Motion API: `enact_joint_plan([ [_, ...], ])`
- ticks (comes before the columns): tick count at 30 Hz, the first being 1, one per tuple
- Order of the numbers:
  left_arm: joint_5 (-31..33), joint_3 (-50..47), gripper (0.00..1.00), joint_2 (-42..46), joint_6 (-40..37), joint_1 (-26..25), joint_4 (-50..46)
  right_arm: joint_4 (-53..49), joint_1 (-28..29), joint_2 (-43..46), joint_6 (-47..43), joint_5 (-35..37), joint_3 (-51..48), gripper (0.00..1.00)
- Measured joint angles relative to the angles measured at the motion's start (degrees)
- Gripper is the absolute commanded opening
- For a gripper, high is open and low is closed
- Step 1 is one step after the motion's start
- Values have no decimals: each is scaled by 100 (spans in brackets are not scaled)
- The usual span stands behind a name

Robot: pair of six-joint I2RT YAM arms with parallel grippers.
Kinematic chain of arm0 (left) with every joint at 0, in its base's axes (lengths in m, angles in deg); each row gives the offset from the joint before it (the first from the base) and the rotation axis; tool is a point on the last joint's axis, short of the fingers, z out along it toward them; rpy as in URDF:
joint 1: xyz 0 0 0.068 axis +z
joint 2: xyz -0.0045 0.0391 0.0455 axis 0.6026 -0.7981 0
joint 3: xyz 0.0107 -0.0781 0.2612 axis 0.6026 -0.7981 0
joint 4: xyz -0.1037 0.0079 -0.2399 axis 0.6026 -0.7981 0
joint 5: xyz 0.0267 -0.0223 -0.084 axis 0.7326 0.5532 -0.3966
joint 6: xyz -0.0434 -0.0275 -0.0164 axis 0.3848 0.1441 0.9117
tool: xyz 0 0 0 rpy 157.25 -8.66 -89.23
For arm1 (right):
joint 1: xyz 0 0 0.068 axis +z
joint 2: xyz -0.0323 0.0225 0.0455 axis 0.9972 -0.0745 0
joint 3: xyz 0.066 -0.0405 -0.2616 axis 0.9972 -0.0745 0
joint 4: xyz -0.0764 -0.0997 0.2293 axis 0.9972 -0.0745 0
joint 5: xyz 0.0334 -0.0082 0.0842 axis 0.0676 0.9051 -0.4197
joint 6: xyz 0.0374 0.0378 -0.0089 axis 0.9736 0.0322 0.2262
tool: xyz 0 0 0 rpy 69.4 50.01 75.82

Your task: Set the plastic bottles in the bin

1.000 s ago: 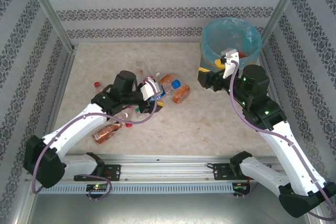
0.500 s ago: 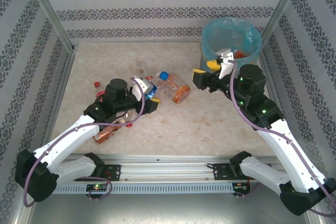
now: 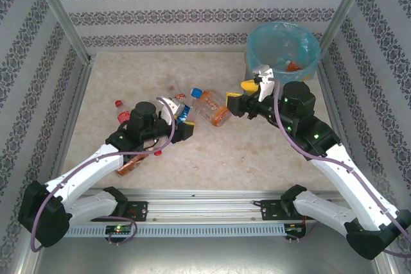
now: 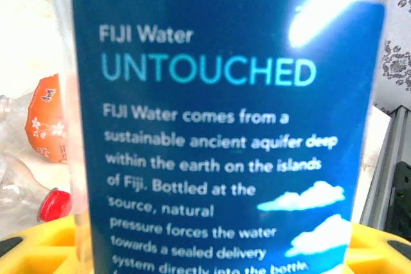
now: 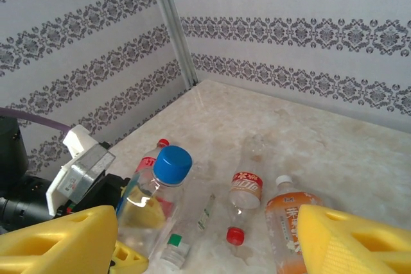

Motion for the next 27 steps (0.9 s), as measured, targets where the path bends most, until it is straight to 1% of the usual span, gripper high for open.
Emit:
enact_joint_plan([
  [6,-13,-61,56,-129,190,0,409,153,133,-168,-2,-31,2,74],
  [13,-74,-87,56,-273,470,0,966,352,212,-481,44,-431,20,75],
  [19,-98,-142,56,-289,647,0,1429,588,238,-833,267,-719,70,75],
  [22,-190,-142,56,-317,706,0,1574,651,245,-903,374,-815,94,71],
  [27,-468,-146,57,-337,726,-2,1895,824,363,-1115,566,-898,219,71],
])
